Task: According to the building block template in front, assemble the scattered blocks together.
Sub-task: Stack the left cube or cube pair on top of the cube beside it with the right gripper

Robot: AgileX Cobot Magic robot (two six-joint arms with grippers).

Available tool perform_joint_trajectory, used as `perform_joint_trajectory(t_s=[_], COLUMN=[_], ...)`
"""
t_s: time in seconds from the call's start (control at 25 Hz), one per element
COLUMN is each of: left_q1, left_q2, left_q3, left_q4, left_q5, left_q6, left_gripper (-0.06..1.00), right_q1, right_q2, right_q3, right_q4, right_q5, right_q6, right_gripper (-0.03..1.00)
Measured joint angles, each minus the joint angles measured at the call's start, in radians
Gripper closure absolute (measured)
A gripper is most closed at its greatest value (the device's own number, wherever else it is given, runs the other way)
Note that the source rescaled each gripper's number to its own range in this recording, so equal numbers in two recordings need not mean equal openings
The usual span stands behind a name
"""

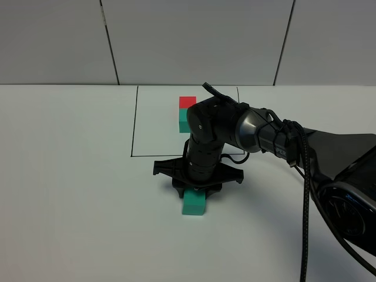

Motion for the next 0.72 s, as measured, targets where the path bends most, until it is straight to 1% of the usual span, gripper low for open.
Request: perform_joint_trajectory(t_s=[0.32, 0.4, 0.52, 0.6, 0.68, 0.72], left_q1=[0.0, 0.0, 0.0, 0.0, 0.0, 0.0], left_q2=[0.0, 0.0, 0.0, 0.0, 0.0, 0.0], left_q3=[0.0, 0.0, 0.0, 0.0, 0.0, 0.0], left_q4=[0.041, 0.047, 0.047, 0.047, 0.047, 0.047], left_q5=[0.0, 0.0, 0.0, 0.0, 0.0, 0.0], left_q6=[0.0, 0.0, 0.0, 0.0, 0.0, 0.0], left_gripper=[0.07, 0.07, 0.07, 0.07, 0.07, 0.07], right_q1=[-0.001, -0.001, -0.001, -0.001, -0.001, -0.001], right_q2=[0.0, 0.0, 0.0, 0.0, 0.0, 0.0], right_q3=[0.0, 0.0, 0.0, -0.001, -0.002, -0.002], right_q4=[0.002, 0.004, 0.012, 0.017, 0.028, 0.032], right_q5=[0.0, 0.001, 0.001, 0.001, 0.001, 0.001], right_q6=[-0.018, -0.03, -0.047, -0.054, -0.062, -0.069], right_gripper=[0.96, 0.92, 0.73, 0.56, 0.44, 0.4])
